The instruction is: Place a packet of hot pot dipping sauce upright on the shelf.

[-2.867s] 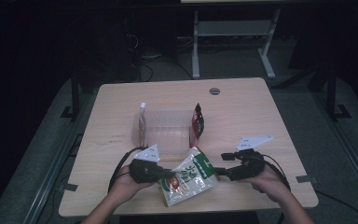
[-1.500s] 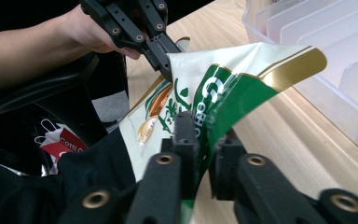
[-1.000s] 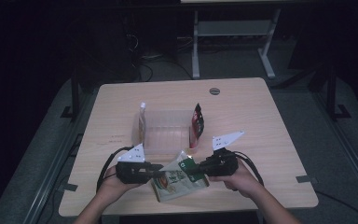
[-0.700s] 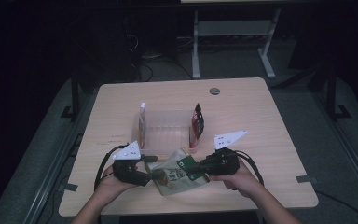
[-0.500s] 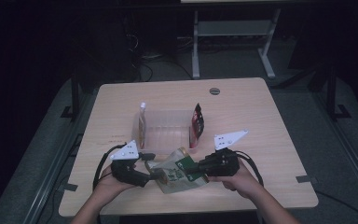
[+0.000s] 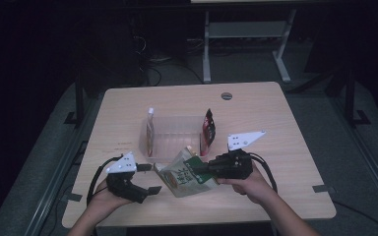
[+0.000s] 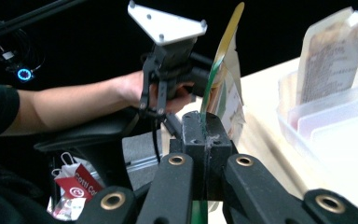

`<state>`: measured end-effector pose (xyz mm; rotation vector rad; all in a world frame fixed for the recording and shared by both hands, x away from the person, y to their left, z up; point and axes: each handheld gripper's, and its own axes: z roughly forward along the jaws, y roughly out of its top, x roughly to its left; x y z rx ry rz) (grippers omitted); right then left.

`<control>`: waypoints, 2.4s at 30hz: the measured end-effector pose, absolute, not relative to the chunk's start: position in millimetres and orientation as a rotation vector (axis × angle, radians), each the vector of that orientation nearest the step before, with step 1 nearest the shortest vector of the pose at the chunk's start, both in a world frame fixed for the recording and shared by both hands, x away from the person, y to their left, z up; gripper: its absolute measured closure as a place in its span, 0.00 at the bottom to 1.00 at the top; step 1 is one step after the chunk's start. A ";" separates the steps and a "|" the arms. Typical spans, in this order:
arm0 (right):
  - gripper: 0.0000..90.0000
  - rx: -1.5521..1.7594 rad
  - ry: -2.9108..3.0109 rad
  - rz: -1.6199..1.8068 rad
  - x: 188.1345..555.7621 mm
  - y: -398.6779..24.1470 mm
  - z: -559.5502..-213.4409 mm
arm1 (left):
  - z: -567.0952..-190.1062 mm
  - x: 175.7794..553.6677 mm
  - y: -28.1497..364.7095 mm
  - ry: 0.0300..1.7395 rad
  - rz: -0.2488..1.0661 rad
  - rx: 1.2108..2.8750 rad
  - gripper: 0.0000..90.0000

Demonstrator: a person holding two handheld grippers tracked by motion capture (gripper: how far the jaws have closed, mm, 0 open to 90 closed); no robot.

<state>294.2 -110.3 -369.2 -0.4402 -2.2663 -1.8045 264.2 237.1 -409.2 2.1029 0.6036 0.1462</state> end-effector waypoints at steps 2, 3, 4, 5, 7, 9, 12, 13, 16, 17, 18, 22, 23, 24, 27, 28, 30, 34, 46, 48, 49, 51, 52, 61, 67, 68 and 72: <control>1.00 -0.446 -2.271 -1.810 296.4 -107.4 -365.5 | -410.8 261.6 243.9 0.618 0.145 2.105 0.17; 1.00 -0.449 -2.272 -1.808 297.1 -106.6 -364.4 | -411.3 260.4 246.9 0.629 0.145 2.098 0.17; 1.00 -0.460 -2.269 -1.821 298.7 -105.0 -363.1 | -411.2 260.1 248.3 0.632 0.146 2.095 0.17; 1.00 -0.462 -2.264 -1.830 300.2 -104.4 -362.5 | -410.4 260.0 249.9 0.634 0.150 2.095 0.17; 1.00 -0.479 -2.245 -1.849 303.5 -103.9 -359.8 | -408.7 260.6 251.3 0.636 0.156 2.089 0.17; 1.00 -0.489 -2.236 -1.877 308.4 -104.0 -355.5 | -408.4 261.8 251.5 0.635 0.159 2.085 0.17; 1.00 -0.515 -2.223 -1.916 315.8 -103.9 -348.6 | -410.2 262.5 250.3 0.628 0.152 2.097 0.17; 1.00 -0.531 -2.216 -1.927 319.0 -103.5 -345.3 | -410.6 262.5 249.9 0.624 0.152 2.106 0.17; 1.00 -0.555 -2.215 -1.956 327.6 -102.1 -338.4 | -411.6 263.1 248.7 0.615 0.151 2.116 0.17; 1.00 -0.564 -2.217 -1.964 330.6 -101.2 -336.1 | -412.1 263.2 248.3 0.614 0.153 2.116 0.17; 1.00 -0.568 -2.221 -1.969 333.7 -99.9 -333.9 | -412.6 263.4 248.0 0.614 0.151 2.118 0.17; 1.00 -0.607 -2.245 -1.985 346.2 -94.6 -327.3 | -414.5 263.0 246.4 0.617 0.137 2.125 0.17; 1.00 -0.619 -2.243 -1.983 348.7 -93.6 -326.6 | -414.8 263.5 246.3 0.608 0.138 2.132 0.17; 1.00 -0.628 -2.249 -1.985 352.5 -92.3 -325.9 | -415.4 263.5 245.7 0.609 0.136 2.133 0.17; 1.00 -0.672 -2.262 -1.982 363.7 -89.0 -324.2 | -415.8 263.3 245.0 0.605 0.132 2.141 0.17; 1.00 -0.684 -2.263 -1.986 367.0 -87.9 -323.9 | -415.8 263.2 244.9 0.604 0.131 2.142 0.17; 1.00 -0.703 -2.266 -1.991 373.5 -85.4 -323.2 | -416.0 263.2 244.5 0.607 0.126 2.143 0.17; 1.00 -0.735 -2.263 -2.003 384.3 -79.1 -321.2 | -416.4 263.5 244.2 0.607 0.122 2.144 0.17; 1.00 -0.779 -2.264 -1.991 397.6 -60.9 -329.5 | -418.0 263.6 244.4 0.602 0.116 2.146 0.17; 1.00 -0.784 -2.273 -1.976 397.3 -58.7 -333.1 | -418.1 263.1 243.7 0.604 0.110 2.149 0.17; 1.00 -0.787 -2.278 -1.971 396.9 -58.0 -334.7 | -418.2 263.3 243.6 0.603 0.110 2.151 0.17; 1.00 -0.785 -2.290 -1.955 396.4 -57.3 -337.4 | -418.9 263.5 243.2 0.602 0.107 2.153 0.17; 1.00 -0.788 -2.296 -1.951 396.2 -56.7 -339.0 | -419.4 263.8 243.1 0.600 0.106 2.158 0.17; 1.00 -0.818 -2.359 -1.864 394.5 -52.8 -351.3 | -421.2 263.8 240.3 0.592 0.095 2.169 0.17; 0.98 -0.831 -2.419 -1.792 395.9 -47.0 -359.4 | -422.4 264.5 240.7 0.594 0.092 2.177 0.17; 0.98 -0.833 -2.422 -1.794 395.8 -46.7 -359.4 | -422.6 264.5 240.7 0.594 0.091 2.175 0.17; 0.93 -0.835 -2.437 -1.795 395.8 -47.3 -358.4 | -422.7 264.6 240.4 0.592 0.091 2.180 0.17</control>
